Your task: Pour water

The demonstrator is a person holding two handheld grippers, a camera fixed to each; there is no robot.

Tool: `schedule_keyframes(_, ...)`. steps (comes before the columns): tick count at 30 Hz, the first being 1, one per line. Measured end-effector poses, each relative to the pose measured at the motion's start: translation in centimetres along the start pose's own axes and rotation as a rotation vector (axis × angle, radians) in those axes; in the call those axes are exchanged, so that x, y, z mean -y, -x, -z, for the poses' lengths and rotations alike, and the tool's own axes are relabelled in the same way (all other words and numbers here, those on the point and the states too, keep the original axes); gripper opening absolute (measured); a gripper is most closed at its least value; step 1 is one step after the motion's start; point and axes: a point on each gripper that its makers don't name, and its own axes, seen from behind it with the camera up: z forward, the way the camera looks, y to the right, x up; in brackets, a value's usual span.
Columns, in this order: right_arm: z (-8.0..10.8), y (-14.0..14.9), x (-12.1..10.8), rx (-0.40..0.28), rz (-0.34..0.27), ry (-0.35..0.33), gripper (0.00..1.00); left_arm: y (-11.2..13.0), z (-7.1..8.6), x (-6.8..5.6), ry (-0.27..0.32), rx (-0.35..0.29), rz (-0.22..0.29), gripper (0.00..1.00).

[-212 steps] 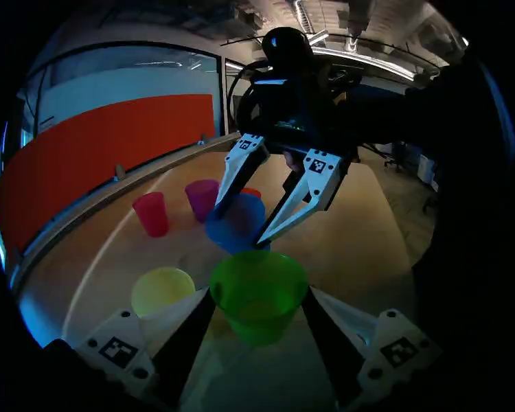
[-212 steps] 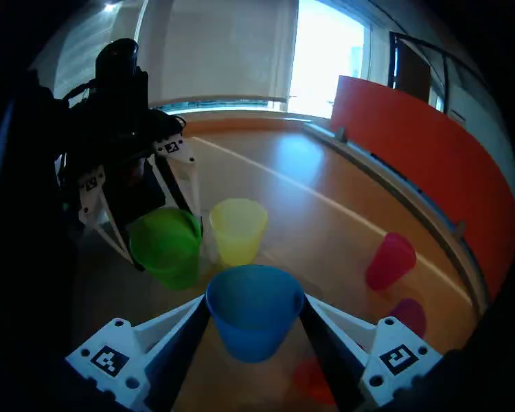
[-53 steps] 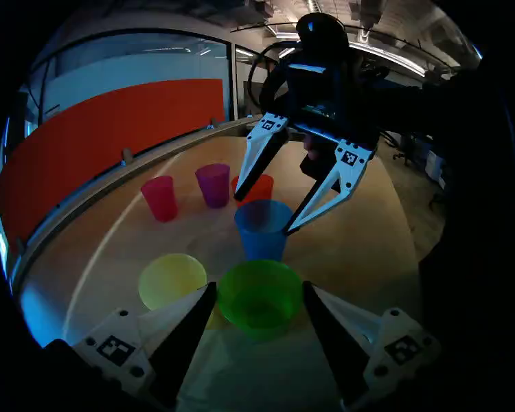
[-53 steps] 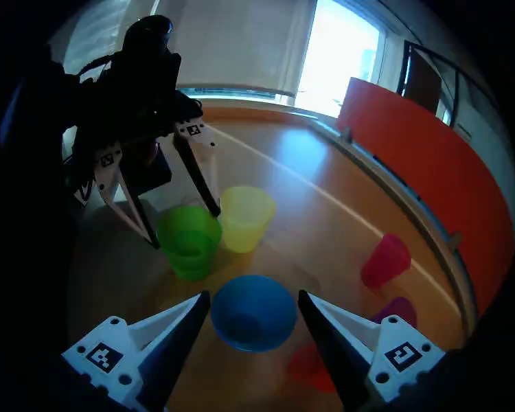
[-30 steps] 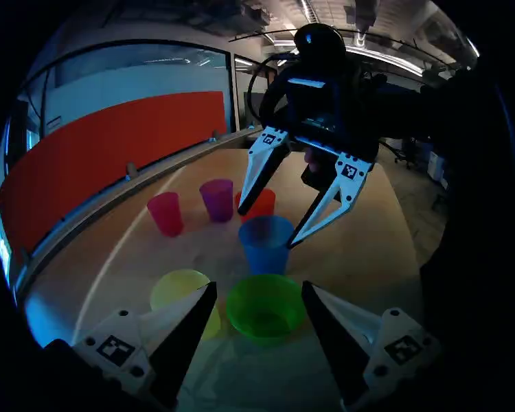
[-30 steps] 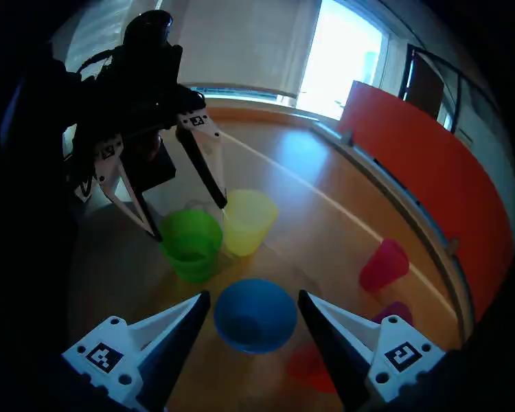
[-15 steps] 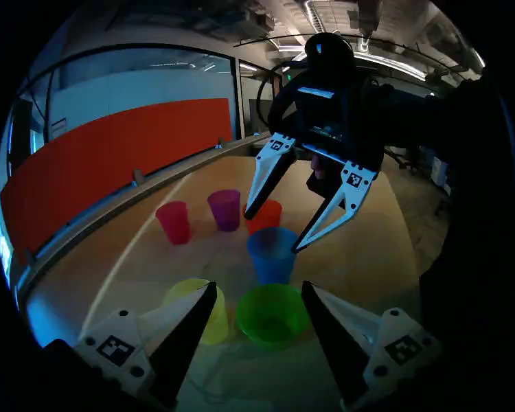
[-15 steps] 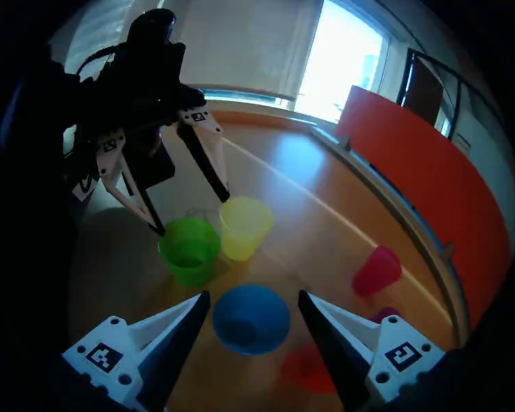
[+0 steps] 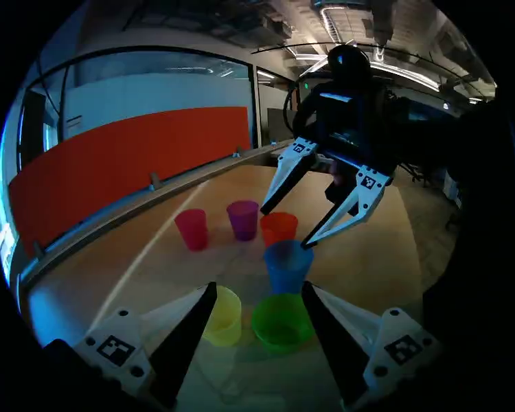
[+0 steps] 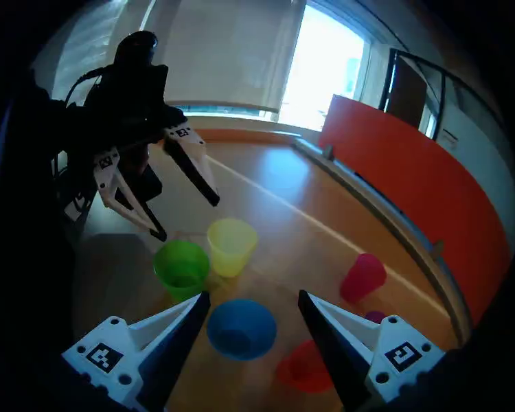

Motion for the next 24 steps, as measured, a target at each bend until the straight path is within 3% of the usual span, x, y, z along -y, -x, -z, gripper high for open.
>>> schedule_keyframes(13, 1.0, -1.1, -1.1, -0.042, -0.073, 0.065, 1.00, -1.0, 1.3, 3.1, -0.112, -0.021, 0.066, 0.91)
schedule_keyframes(24, 2.4, -2.1, -3.5, -0.084, -0.144, 0.170, 1.00, -1.5, 2.4, 5.6, -0.204, -0.036, 0.105, 0.91)
